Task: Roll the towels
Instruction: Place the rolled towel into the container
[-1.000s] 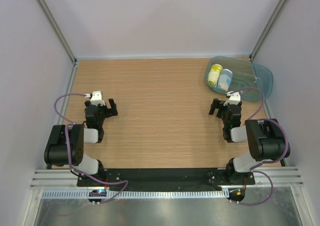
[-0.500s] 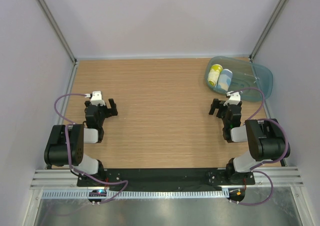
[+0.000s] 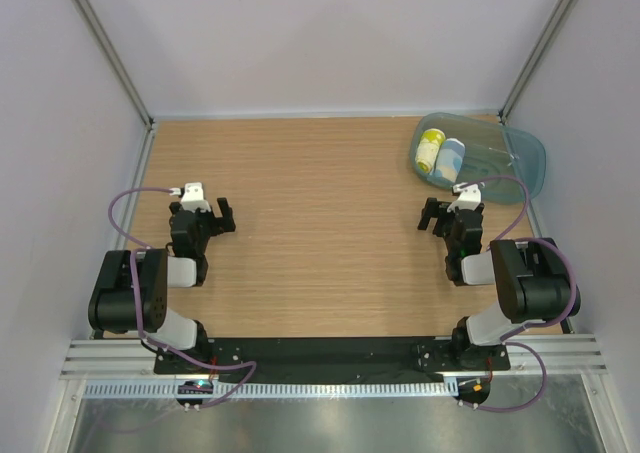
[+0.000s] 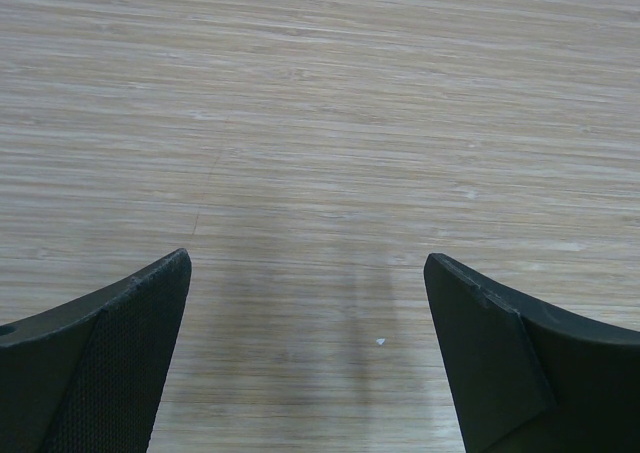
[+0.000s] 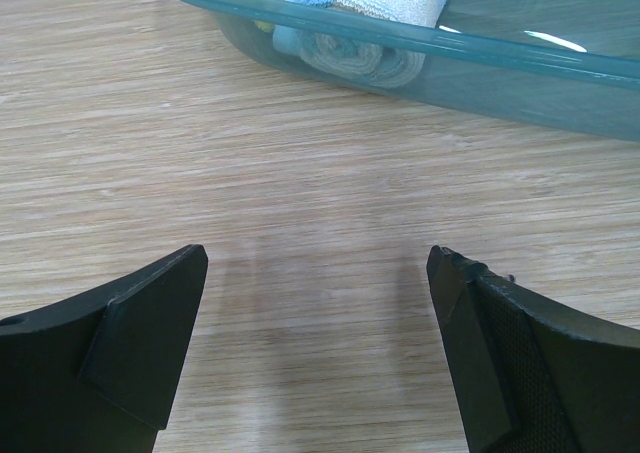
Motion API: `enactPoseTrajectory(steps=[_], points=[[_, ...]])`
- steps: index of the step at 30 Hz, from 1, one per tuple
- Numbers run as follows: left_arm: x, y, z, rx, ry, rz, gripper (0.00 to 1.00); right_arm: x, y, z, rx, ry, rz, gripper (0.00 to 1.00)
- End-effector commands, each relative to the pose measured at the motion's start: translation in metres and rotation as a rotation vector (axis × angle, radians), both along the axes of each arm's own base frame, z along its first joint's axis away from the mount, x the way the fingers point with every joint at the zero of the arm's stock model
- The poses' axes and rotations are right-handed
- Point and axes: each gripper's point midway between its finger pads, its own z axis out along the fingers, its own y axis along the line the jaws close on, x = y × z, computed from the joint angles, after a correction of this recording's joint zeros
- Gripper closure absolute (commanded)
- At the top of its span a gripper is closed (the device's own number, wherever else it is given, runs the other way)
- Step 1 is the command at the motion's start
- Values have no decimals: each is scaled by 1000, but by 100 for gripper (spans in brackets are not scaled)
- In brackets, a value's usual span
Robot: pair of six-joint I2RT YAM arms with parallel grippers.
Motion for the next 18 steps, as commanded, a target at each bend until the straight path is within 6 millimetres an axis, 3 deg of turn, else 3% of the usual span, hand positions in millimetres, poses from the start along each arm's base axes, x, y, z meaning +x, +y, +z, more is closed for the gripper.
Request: enactPoseTrajectory(steps=[1, 18], points=[[12, 3, 27, 22, -99, 11, 0, 16, -1, 29, -16, -109, -3, 0], [12, 3, 27, 22, -98, 11, 0, 16, -1, 28, -16, -108, -3, 0]])
